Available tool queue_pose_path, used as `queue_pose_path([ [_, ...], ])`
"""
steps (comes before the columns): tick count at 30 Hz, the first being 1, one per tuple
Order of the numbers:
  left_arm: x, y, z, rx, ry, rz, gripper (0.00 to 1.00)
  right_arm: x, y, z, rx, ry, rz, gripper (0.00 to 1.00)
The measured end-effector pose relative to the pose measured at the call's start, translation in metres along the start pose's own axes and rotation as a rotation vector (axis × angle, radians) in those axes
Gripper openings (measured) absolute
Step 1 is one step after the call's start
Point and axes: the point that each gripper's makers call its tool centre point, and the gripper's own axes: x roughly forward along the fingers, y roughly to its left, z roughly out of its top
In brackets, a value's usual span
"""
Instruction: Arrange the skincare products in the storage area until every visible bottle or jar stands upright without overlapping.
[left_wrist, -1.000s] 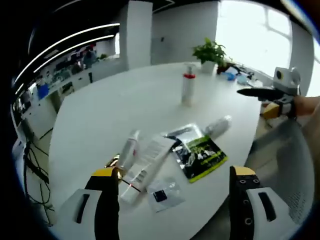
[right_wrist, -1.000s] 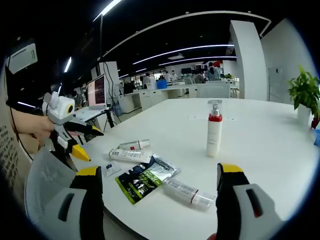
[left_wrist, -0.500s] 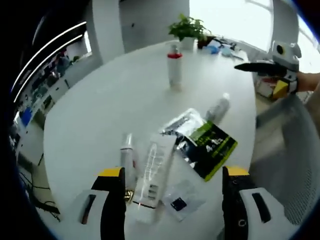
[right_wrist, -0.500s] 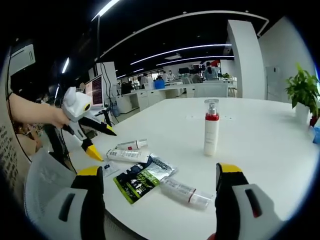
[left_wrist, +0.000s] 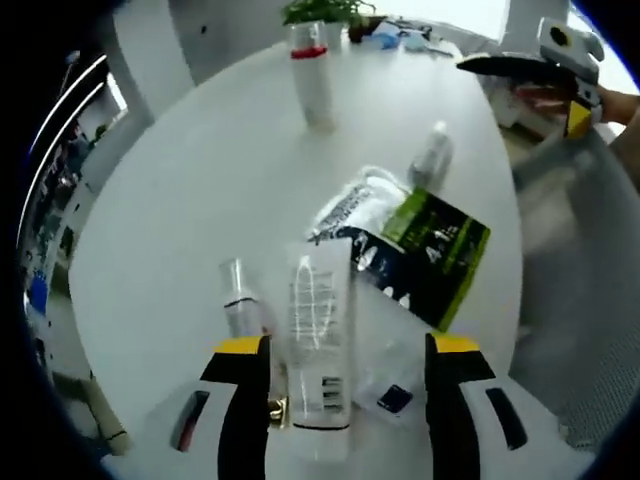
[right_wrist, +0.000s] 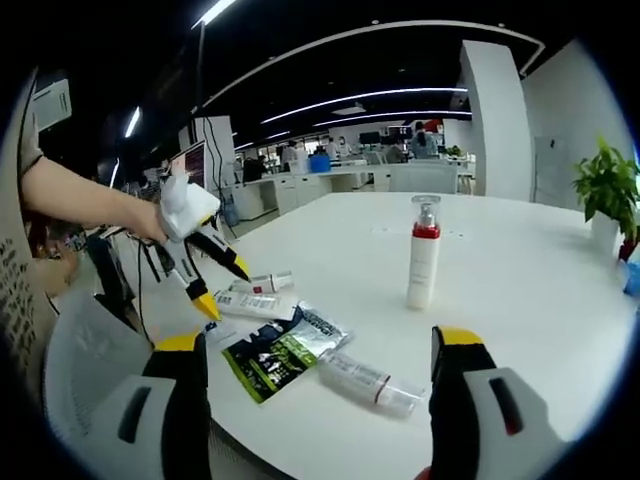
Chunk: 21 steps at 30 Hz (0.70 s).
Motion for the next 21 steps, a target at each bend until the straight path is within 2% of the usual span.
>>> queue_pose_path([
  [5,0.009,0.005,0.002,0.023,0.023,-0.005,0.55,0.0,-0.002,-0.001,0.005,0.002,-0.009,0.92],
  [9,0.017,0.008,-0.001,0.044,0.067,-0.033,0.52,0.0,-0.002,-0.002,0.003,0.009,-0.01,0.91],
  [17,0.029,0.013,-0.004,0.044,0.121,-0.055,0.44,0.0,-0.004,-0.002,0.013,0.01,-0.015,0.9],
  [21,0.034,0.016,-0.006,0.043,0.139,-0.054,0.43,0.001,-0.004,-0.004,0.009,0.017,-0.015,0.9],
])
